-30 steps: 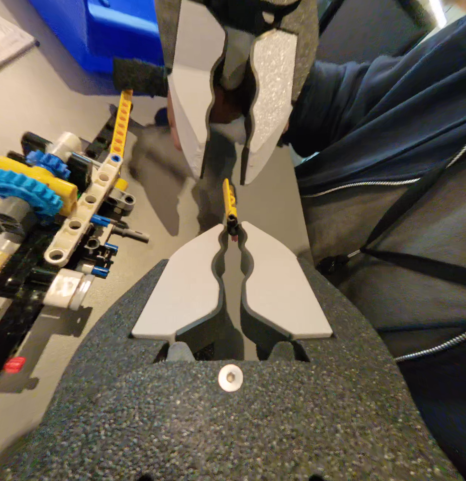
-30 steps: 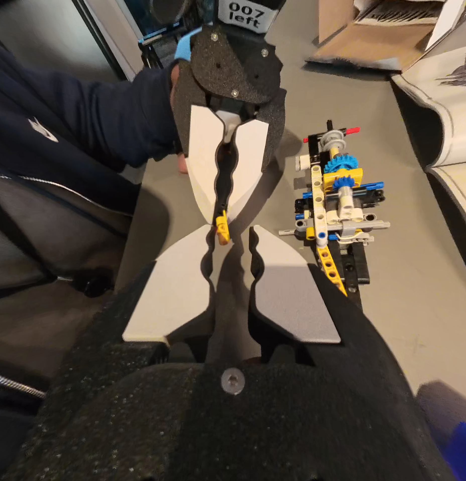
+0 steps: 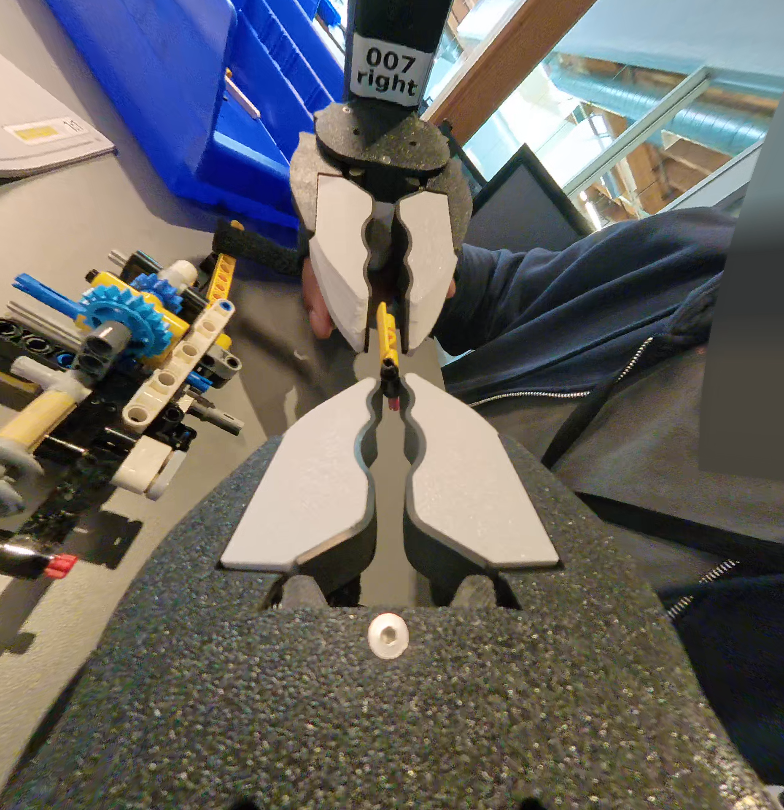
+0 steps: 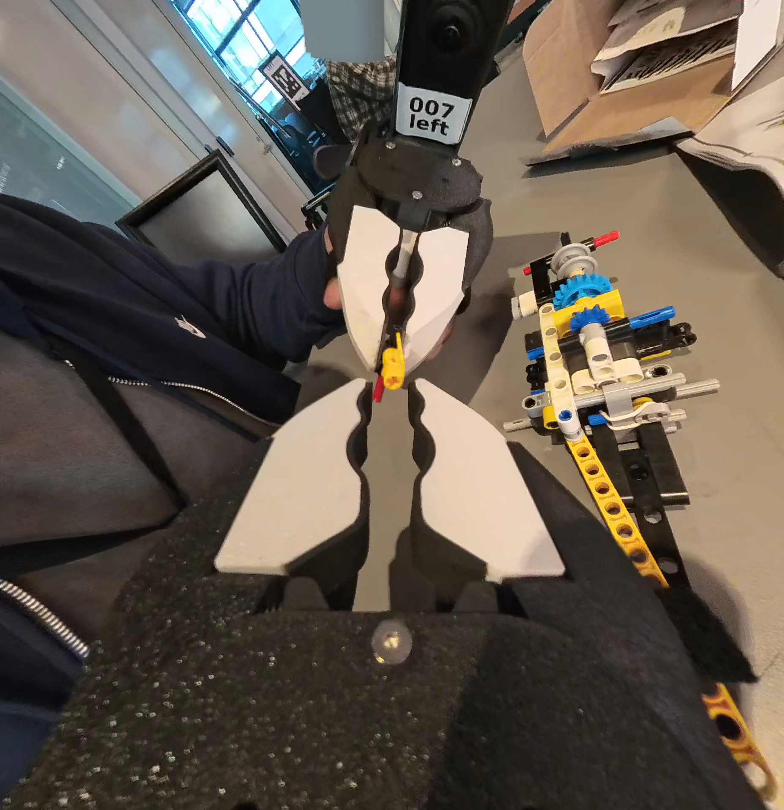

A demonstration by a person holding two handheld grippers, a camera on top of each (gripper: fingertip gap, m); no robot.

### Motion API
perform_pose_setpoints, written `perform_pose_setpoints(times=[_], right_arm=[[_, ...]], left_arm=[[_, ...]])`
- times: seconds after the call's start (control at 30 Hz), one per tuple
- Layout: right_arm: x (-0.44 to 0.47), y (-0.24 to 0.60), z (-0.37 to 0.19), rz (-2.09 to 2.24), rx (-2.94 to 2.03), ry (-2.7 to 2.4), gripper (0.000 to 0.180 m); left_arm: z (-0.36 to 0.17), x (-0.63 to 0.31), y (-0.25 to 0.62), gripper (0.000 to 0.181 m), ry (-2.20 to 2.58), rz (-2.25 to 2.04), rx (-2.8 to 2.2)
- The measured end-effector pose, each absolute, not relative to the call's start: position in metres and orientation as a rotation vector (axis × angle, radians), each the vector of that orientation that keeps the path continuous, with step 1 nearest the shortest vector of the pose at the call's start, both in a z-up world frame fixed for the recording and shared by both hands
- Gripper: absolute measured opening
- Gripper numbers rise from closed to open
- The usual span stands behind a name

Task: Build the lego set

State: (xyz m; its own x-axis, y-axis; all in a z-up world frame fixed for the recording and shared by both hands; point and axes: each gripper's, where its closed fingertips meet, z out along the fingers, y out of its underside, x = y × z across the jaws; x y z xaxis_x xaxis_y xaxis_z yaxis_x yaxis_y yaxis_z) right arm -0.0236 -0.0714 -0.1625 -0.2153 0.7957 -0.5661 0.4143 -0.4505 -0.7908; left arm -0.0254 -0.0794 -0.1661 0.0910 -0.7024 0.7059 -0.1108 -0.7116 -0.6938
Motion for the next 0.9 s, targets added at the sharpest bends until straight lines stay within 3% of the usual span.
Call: perform_pose_setpoints(times=[0.9], right_arm=[[-0.026,-0.049,-0.148,1.854,-1.757,-1.04,0.007]], left_arm=[[-0.151,-0.032,-0.049,0.014,0.602,-1.563,-1.772]])
